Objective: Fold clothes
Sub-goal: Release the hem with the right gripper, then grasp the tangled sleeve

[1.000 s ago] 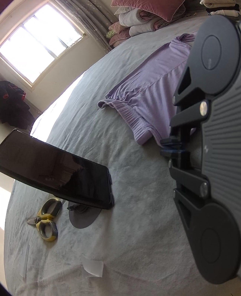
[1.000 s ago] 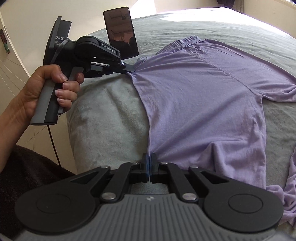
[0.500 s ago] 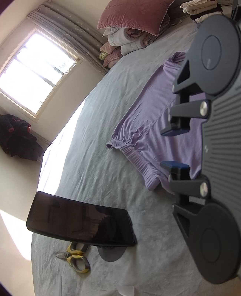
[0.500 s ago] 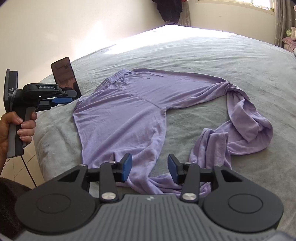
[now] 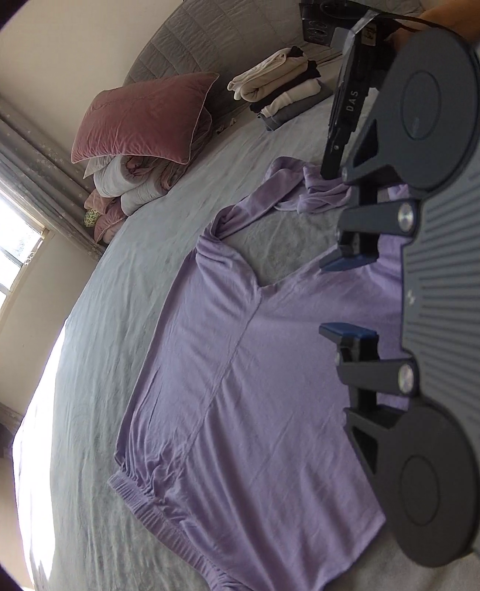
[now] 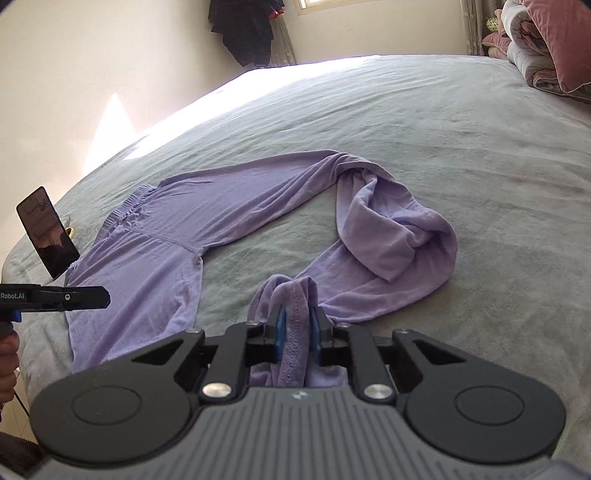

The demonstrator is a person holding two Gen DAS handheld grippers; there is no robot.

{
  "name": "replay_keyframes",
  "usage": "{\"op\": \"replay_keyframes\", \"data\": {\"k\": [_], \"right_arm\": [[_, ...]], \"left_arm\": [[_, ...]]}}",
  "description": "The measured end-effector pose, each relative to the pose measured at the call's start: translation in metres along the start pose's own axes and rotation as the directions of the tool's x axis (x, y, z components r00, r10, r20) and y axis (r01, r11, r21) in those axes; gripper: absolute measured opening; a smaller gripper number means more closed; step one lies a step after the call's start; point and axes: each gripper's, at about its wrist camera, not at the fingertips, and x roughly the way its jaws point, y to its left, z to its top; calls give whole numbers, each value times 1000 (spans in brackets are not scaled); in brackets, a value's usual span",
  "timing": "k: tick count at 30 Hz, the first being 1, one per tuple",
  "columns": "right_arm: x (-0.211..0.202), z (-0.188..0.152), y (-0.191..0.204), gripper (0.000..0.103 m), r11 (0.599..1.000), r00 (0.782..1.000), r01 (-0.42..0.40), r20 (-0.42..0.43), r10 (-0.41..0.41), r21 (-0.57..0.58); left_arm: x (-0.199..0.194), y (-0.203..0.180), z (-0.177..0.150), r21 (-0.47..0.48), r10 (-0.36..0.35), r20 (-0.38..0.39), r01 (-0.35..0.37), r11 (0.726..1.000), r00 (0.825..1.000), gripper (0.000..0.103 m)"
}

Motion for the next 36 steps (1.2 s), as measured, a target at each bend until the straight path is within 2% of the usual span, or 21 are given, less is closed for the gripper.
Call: {"op": "replay_keyframes", "data": {"k": [6,12,19,24,32,36], "right_arm": [[-32,4,0,2,999,998,42,37,-43,9],[-92,5,11,2,998,990,62,128,-61,0],[-139,7,29,2,995,988,95,126,-90,-35],[-123,15,35,2,994,993,102,70,-100,-30],[-44,38,27,2,989,989,143,-18,-144,-27],[-8,50,26,2,992,992,121,-37,-123,-29]], "left_arm": [[11,-25,-1,68,-67,-52,70,995,996,31],[10,-49,-2,137,-108,-72,117,984,992,36],[-1,-65,1,186,-161,-73,172,967,984,37],[-5,-76,0,216,-182,-64,192,957,981,42],[10,-74,-8,197,-183,-106,201,959,977,42],[20,-69,-10,173,-164,-128,185,967,978,43]]}}
